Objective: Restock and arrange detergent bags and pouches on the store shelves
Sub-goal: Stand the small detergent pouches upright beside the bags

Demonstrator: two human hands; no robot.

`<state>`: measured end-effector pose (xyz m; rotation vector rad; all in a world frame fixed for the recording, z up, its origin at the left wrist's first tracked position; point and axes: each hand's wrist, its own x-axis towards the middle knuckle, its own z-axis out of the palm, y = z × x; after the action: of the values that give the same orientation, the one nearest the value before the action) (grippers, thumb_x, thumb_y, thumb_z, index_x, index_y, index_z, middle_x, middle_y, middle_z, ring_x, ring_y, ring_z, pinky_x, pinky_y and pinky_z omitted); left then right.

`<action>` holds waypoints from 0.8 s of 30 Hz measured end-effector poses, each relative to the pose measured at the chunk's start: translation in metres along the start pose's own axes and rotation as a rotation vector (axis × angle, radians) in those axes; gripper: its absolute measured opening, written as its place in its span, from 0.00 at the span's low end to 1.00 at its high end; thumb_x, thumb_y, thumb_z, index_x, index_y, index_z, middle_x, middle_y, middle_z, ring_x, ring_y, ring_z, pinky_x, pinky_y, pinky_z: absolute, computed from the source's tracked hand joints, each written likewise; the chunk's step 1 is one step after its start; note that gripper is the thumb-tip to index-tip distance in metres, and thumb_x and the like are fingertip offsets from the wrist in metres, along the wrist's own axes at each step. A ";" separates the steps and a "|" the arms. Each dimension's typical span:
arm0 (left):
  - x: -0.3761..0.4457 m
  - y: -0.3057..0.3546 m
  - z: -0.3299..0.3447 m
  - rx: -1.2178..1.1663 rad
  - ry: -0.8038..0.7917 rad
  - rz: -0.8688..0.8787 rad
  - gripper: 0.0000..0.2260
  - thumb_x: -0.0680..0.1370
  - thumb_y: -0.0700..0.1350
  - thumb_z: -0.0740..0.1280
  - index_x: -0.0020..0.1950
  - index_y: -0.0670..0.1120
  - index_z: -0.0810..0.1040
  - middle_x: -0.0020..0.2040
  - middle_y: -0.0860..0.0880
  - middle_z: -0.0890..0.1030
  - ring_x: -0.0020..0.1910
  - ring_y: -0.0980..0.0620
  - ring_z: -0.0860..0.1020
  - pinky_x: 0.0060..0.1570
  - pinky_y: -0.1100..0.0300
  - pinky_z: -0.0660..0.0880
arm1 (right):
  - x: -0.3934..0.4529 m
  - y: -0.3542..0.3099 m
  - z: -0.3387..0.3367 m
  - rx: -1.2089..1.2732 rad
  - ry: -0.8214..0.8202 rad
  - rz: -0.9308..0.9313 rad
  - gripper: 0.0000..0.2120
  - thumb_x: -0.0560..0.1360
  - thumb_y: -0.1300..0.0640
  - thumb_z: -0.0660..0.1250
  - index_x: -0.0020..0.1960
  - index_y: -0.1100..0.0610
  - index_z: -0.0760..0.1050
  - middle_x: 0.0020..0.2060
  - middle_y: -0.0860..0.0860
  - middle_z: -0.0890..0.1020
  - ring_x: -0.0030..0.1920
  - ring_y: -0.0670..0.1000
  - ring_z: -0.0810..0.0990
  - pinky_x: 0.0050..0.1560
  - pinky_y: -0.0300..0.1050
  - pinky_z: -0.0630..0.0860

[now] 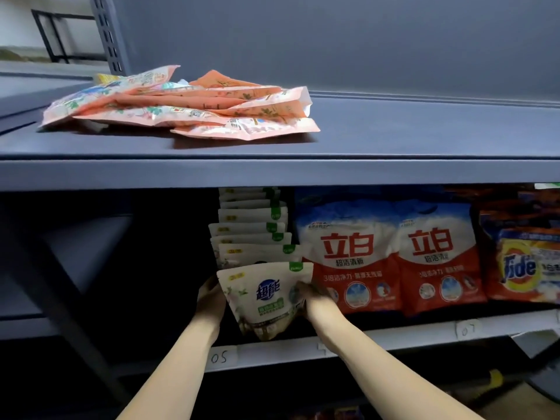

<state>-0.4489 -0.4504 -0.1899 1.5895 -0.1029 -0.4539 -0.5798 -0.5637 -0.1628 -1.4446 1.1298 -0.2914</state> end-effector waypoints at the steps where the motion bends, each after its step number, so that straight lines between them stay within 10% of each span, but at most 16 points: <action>1: 0.002 -0.001 -0.002 0.016 0.000 -0.004 0.05 0.81 0.45 0.61 0.55 0.52 0.74 0.50 0.47 0.77 0.47 0.50 0.75 0.43 0.57 0.72 | 0.000 0.006 0.003 0.071 0.019 -0.012 0.07 0.75 0.62 0.62 0.51 0.52 0.72 0.59 0.54 0.77 0.57 0.55 0.74 0.65 0.52 0.68; 7: 0.010 -0.008 -0.016 0.087 0.156 -0.069 0.13 0.81 0.44 0.57 0.62 0.42 0.74 0.53 0.44 0.77 0.51 0.42 0.76 0.50 0.54 0.72 | -0.001 0.016 0.011 0.167 0.020 -0.138 0.11 0.76 0.62 0.60 0.40 0.48 0.73 0.47 0.49 0.81 0.54 0.55 0.78 0.58 0.51 0.74; 10: 0.003 -0.018 -0.015 0.271 -0.041 -0.032 0.05 0.79 0.45 0.62 0.52 0.49 0.76 0.52 0.47 0.80 0.47 0.49 0.77 0.43 0.59 0.75 | 0.000 0.019 0.011 0.088 -0.007 -0.204 0.07 0.78 0.59 0.60 0.49 0.48 0.73 0.49 0.45 0.79 0.53 0.48 0.77 0.47 0.35 0.71; 14: -0.005 -0.036 -0.008 0.360 -0.274 -0.033 0.28 0.69 0.35 0.72 0.66 0.52 0.70 0.57 0.51 0.78 0.55 0.51 0.75 0.46 0.65 0.75 | 0.000 0.022 0.014 -0.113 -0.085 -0.183 0.22 0.78 0.59 0.63 0.71 0.53 0.63 0.65 0.50 0.73 0.65 0.52 0.72 0.57 0.36 0.66; 17: -0.001 -0.038 -0.005 0.451 -0.248 -0.006 0.40 0.57 0.47 0.77 0.68 0.53 0.68 0.60 0.49 0.78 0.62 0.45 0.74 0.62 0.47 0.72 | 0.002 0.022 0.015 -0.213 -0.107 -0.155 0.31 0.76 0.59 0.66 0.75 0.53 0.56 0.68 0.52 0.71 0.66 0.54 0.71 0.56 0.37 0.66; 24: -0.007 -0.029 -0.010 0.613 -0.239 0.033 0.46 0.53 0.63 0.72 0.70 0.55 0.66 0.64 0.49 0.77 0.65 0.45 0.72 0.65 0.48 0.69 | 0.004 0.021 0.013 -0.284 -0.049 -0.219 0.30 0.76 0.61 0.67 0.73 0.56 0.58 0.69 0.54 0.70 0.67 0.56 0.71 0.63 0.41 0.68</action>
<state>-0.4577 -0.4364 -0.2167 2.1206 -0.4869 -0.6231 -0.5778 -0.5541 -0.1864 -1.8223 1.0030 -0.2535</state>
